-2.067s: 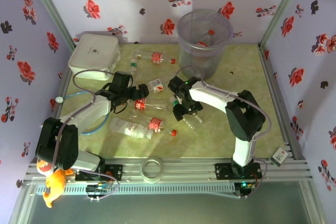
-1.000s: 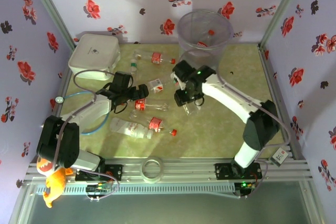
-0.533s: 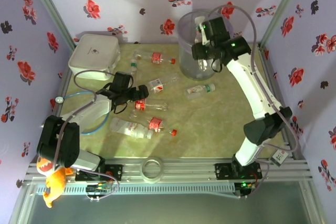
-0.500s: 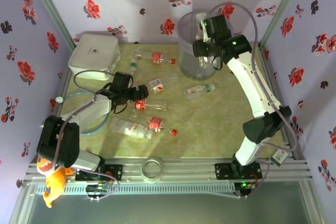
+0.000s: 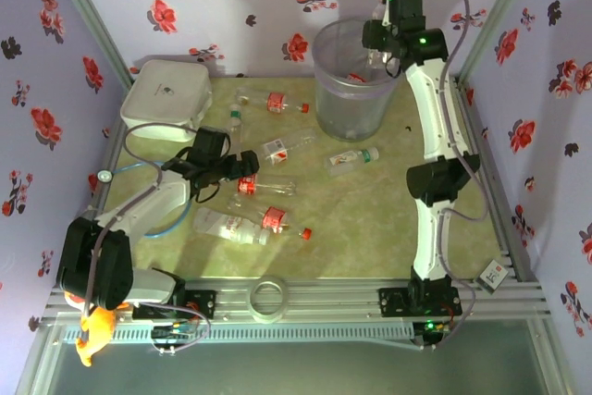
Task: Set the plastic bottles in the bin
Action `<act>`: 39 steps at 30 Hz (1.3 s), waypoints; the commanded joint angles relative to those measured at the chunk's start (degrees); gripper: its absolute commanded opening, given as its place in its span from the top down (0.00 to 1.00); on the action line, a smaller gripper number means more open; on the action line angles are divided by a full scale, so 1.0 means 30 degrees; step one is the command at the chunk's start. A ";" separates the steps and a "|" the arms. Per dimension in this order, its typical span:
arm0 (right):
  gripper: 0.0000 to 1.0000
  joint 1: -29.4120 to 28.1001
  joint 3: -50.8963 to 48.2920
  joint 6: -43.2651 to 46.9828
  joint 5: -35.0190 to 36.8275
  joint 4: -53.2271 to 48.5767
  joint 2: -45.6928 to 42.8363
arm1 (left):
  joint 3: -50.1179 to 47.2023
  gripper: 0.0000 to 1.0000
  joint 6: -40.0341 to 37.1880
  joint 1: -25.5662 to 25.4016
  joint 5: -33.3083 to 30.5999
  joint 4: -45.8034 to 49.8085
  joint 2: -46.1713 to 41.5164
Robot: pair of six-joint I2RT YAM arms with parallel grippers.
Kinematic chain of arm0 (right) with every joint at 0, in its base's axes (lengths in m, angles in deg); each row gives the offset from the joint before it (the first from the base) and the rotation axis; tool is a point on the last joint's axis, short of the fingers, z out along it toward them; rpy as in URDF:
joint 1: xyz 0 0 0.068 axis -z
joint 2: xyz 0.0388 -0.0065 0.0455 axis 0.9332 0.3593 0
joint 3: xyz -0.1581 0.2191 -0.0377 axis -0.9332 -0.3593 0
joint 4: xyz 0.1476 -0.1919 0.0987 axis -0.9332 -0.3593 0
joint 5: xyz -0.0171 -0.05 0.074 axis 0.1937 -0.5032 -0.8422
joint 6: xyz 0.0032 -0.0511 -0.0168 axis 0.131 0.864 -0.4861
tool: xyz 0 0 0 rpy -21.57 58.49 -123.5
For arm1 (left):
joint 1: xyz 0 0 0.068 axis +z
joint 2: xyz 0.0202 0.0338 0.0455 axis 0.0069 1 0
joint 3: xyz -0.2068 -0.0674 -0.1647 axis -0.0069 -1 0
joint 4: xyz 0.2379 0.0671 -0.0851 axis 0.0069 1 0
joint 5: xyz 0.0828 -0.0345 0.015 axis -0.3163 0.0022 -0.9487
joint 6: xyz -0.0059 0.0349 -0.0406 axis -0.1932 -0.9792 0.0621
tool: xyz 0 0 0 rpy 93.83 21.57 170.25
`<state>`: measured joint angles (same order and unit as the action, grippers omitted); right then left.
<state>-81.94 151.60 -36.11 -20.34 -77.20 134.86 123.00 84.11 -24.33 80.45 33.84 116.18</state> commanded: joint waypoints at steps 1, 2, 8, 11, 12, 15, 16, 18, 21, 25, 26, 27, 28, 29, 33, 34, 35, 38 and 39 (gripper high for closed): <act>0.45 0.0249 0.0717 -0.0016 -0.0984 0.0256 0.0891 | 0.0177 0.00 -0.0668 0.0156 0.0197 0.1040 -0.0705; 0.45 0.0328 0.0663 0.0052 -0.1098 0.0257 0.1124 | 0.0107 0.00 -0.0653 0.0158 0.0156 0.1033 -0.0820; 0.45 0.0442 -0.1484 0.0590 -0.1103 0.0569 0.1590 | 0.0285 0.00 -0.0538 0.0142 0.0160 0.1305 -0.1001; 0.44 0.0469 -0.2414 0.0586 -0.1108 0.0854 0.1818 | 0.0913 0.00 -0.0738 0.0158 -0.0045 0.2778 -0.1114; 0.44 0.0466 -0.2535 0.0569 -0.1150 0.0897 0.2001 | 0.1155 0.00 -0.0828 0.0164 -0.0218 0.3478 -0.1212; 0.43 0.0465 -0.2584 0.0532 -0.1241 0.1013 0.2456 | 0.1574 0.00 -0.1014 0.0187 -0.0593 0.5288 -0.1650; 0.43 0.0480 -0.2580 0.0561 -0.1239 0.1061 0.2610 | 0.1623 0.00 -0.1046 0.0171 -0.0706 0.5930 -0.1879; 0.41 0.0465 -0.2577 0.0641 -0.1254 0.1181 0.2857 | 0.1659 0.00 -0.0948 0.0216 -0.0926 0.6966 -0.2348; 0.40 0.0464 -0.2527 0.0787 -0.1325 0.1099 0.3184 | 0.1486 0.00 -0.0886 0.0297 -0.1241 0.8174 -0.2968; 0.36 0.0464 -0.2604 0.0853 -0.1583 0.0897 0.3464 | 0.1198 0.01 -0.0460 0.0418 -0.1362 0.9433 -0.3548; 0.35 0.0464 -0.2662 0.0883 -0.1616 0.0894 0.3486 | 0.1131 0.00 -0.0405 0.0442 -0.1364 0.9616 -0.3683; 0.33 0.0464 -0.2674 0.0909 -0.1607 0.0896 0.3516 | 0.1072 0.00 -0.0385 0.0479 -0.1398 0.9835 -0.3879; 0.32 0.0471 -0.2693 0.0934 -0.1592 0.0896 0.3545 | 0.1068 0.00 -0.0405 0.0523 -0.1524 0.9978 -0.4010; 0.31 0.0464 -0.2704 0.0939 -0.1617 0.0906 0.3571 | 0.1043 0.00 -0.0452 0.0578 -0.1654 1.0072 -0.4134; 0.25 0.0469 -0.2711 0.0852 -0.1767 0.0886 0.3604 | 0.1252 0.00 -0.0517 0.0734 -0.1724 1.0108 -0.4123; 0.23 0.0464 -0.2693 0.0822 -0.1670 0.0915 0.3604 | 0.1330 0.00 -0.0549 0.0728 -0.1734 1.0108 -0.4032; 0.22 0.0466 -0.2681 0.0857 -0.1581 0.0939 0.3600 | 0.1407 0.00 -0.0584 0.0763 -0.1723 1.0082 -0.3962; 0.18 0.0465 -0.2372 0.0910 -0.1540 0.0838 0.3574 | 0.1586 0.00 -0.0837 0.0797 -0.1713 0.9920 -0.3728; 0.16 0.0475 -0.2216 0.0913 -0.1532 0.0777 0.3552 | 0.1645 0.00 -0.0954 0.0843 -0.1743 0.9810 -0.3607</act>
<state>-80.82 143.82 -34.10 -24.62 -74.57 144.79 126.35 82.64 -22.45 76.19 62.29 104.53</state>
